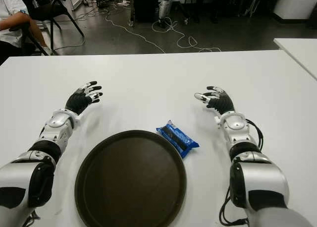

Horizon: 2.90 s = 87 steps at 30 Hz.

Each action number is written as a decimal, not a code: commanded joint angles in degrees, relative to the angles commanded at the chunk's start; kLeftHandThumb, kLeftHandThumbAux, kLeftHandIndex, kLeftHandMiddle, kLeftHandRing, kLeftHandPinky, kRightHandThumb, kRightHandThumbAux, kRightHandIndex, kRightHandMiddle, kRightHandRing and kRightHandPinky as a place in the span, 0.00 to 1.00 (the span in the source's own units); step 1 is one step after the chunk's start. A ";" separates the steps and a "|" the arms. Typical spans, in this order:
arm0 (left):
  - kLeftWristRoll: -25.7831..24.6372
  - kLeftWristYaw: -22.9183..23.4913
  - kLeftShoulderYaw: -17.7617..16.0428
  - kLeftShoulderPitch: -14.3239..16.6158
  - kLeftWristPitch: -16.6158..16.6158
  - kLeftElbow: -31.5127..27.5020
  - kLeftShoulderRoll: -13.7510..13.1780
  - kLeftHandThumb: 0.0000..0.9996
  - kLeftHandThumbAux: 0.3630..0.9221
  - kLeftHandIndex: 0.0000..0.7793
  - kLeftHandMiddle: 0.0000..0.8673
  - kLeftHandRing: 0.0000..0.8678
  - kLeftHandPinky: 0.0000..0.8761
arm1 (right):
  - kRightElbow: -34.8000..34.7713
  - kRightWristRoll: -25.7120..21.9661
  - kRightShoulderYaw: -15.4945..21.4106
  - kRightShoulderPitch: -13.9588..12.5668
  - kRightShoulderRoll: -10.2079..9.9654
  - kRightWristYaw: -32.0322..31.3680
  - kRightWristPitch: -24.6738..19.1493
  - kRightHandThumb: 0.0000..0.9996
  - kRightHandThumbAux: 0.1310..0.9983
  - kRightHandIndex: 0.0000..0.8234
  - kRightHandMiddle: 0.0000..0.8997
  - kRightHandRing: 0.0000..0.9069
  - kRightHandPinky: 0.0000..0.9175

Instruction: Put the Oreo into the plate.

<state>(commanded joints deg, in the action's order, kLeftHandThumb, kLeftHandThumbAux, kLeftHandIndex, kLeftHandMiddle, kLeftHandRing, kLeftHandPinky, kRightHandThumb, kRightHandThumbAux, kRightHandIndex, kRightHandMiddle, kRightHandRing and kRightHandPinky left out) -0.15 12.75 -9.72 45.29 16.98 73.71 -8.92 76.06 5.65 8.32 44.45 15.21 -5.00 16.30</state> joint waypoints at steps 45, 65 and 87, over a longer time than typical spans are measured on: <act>-0.11 0.45 -0.07 0.00 -0.50 0.08 -0.28 0.03 0.70 0.15 0.21 0.22 0.23 | -0.14 0.23 -0.38 0.05 -0.25 0.51 0.11 0.00 0.55 0.26 0.36 0.38 0.38; -0.16 0.26 -0.25 -0.08 -0.59 -0.02 -0.30 0.00 0.75 0.16 0.22 0.22 0.24 | -0.15 0.47 -0.68 -0.06 -0.29 1.27 0.45 0.00 0.56 0.27 0.38 0.40 0.41; -0.23 1.04 -0.10 -0.73 0.26 -0.28 -0.53 0.01 0.72 0.17 0.22 0.23 0.25 | -4.18 7.03 -7.40 -0.77 -0.89 12.08 7.79 0.00 0.60 0.21 0.30 0.30 0.29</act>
<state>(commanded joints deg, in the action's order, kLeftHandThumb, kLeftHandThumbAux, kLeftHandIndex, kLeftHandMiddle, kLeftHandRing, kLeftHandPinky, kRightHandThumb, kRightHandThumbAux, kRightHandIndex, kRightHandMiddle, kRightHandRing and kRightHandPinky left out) -0.38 13.79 -9.82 44.55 17.24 73.43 -9.45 71.88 12.68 0.92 43.68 14.32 7.08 24.08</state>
